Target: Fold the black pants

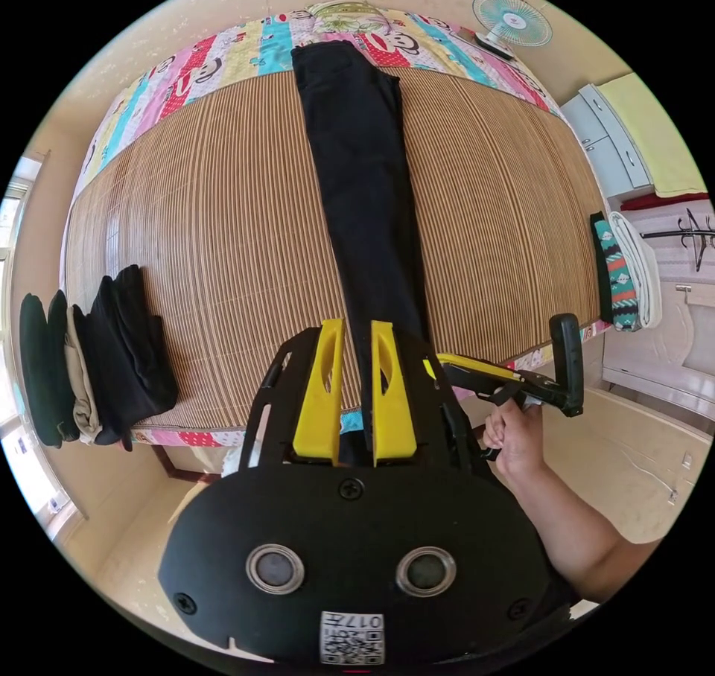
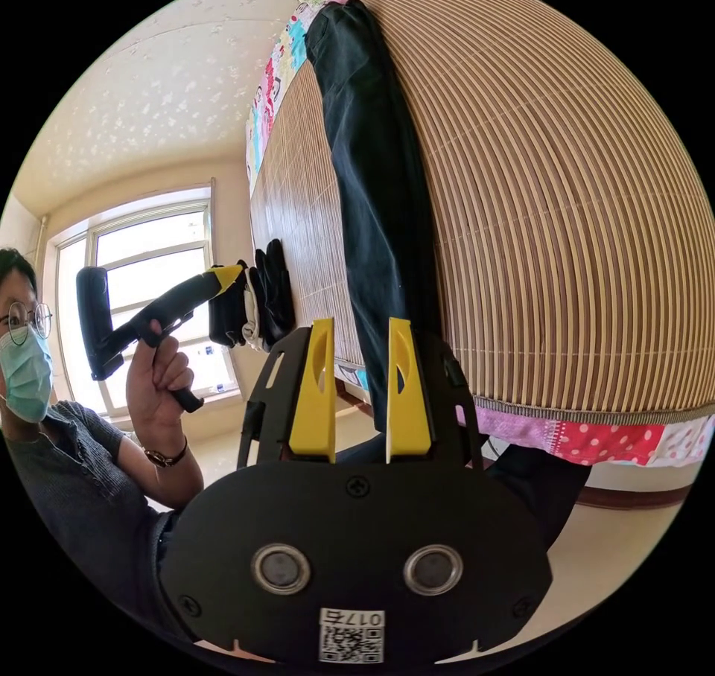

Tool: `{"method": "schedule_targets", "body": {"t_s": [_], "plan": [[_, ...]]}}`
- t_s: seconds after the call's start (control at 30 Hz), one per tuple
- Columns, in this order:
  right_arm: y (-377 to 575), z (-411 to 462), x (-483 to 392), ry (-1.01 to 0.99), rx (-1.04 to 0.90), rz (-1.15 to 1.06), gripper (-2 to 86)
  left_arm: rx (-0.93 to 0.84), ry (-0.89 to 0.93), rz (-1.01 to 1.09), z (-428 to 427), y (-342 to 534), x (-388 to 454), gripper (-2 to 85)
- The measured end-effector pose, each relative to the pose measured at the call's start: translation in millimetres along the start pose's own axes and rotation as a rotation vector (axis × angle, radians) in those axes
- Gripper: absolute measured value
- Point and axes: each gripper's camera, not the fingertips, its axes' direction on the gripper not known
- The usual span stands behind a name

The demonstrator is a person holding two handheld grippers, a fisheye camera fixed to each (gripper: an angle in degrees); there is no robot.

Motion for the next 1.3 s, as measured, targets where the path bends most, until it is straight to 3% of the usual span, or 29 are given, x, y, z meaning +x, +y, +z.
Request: {"method": "schedule_targets", "body": {"t_s": [0.77, 0.97, 1.1, 1.3], "plan": [[8.7, -8.8, 17.8, -0.007, 0.037, 0.018, 10.3, 0.01, 0.001, 0.011, -5.2, -19.5, -49.6, 6.5], [-15.9, -22.3, 22.6, 0.023, 0.096, -0.019, 10.1, 0.064, 0.197, -0.013, 39.9, -14.0, -129.1, 9.4], [-52.9, -26.0, 23.0, 0.1, 0.112, -0.083, 10.0, -0.02, 0.334, -0.002, 98.6, -24.4, -164.5, 10.5], [-95.4, -6.2, 26.7, 0.109, 0.039, -0.158, 9.7, -0.075, 0.476, -0.058, 127.0, -18.8, -199.2, 5.6]]}}
